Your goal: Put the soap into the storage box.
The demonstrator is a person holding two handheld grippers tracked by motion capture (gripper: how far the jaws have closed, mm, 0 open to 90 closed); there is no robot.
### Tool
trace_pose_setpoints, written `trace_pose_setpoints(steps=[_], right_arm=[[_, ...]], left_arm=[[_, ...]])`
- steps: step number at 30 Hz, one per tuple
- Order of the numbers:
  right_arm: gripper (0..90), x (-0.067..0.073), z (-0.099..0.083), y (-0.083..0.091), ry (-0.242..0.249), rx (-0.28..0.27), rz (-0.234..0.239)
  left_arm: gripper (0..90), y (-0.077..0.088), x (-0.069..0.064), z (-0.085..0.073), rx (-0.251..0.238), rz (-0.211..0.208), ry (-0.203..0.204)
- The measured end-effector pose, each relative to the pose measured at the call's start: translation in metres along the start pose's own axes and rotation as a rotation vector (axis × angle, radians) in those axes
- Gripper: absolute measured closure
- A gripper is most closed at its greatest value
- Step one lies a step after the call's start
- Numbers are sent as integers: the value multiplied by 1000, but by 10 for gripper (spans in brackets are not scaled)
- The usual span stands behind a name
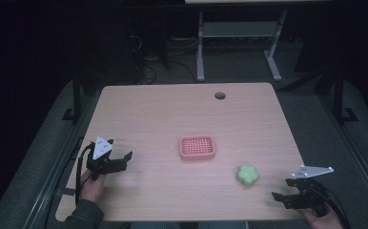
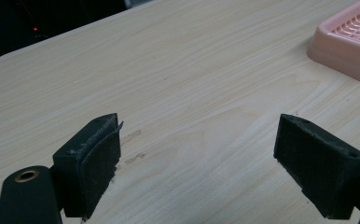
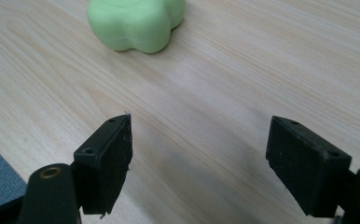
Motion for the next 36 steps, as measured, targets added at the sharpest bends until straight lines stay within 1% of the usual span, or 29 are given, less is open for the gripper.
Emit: trace_pose_setpoints(steps=[4, 5, 7, 13, 15, 16, 20, 22, 23, 25, 27, 29, 31, 33, 35, 36], right_arm=[[225, -1, 0, 1, 3, -2, -1], [225, -1, 0, 0, 4, -6, -2], [225, 1, 1, 0, 8, 2, -4], [225, 5, 4, 1, 19, 7, -4], [225, 6, 6, 0, 17, 12, -4], [224, 7, 8, 0, 24, 22, -6], [223, 7, 11, -4, 36, 25, -1], [223, 9, 13, -6, 40, 43, -1], [223, 9, 17, -6, 53, 50, -7], [224, 10, 20, -5, 48, 52, -9], [227, 11, 26, -4, 73, 48, -5], [226, 13, 30, -3, 83, 54, -12], [226, 14, 36, -4, 98, 59, -2], [226, 14, 38, -5, 105, 62, -2], [226, 17, 42, -6, 108, 61, 11], [226, 17, 44, -7, 118, 63, 12]], left_arm=[[142, 0, -1, -1, 11, -3, 1], [142, 0, -1, -1, 9, -6, 1], [142, 0, -2, 0, 4, -4, -12], [142, 3, -3, 1, -2, -11, -9], [142, 2, -2, 1, -2, -8, -12], [142, 2, -2, 1, 3, -9, -5], [142, 2, -1, 1, 0, -5, 0], [142, 2, -1, 1, -1, -4, -1], [142, 2, -1, 0, 1, -4, 0], [142, 2, -1, 0, 7, -8, -6], [142, 2, -2, 0, 9, -8, -7], [142, 2, -2, 0, 0, -7, -6], [142, 3, -1, 0, -2, -4, -4], [142, 3, -1, 0, -2, -4, -4], [142, 2, -1, 0, 0, -2, -3], [142, 2, -1, 0, 1, -2, -3]])
Point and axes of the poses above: each handheld gripper's, and its own axes: y roughly backward along the jaws, z roughly out of its top, x roughly to its left, the point moved 8 cm from there along -y, roughly forward along the jaws, and after that the axes turned 4 degrees about y, right-handed, at the moved point
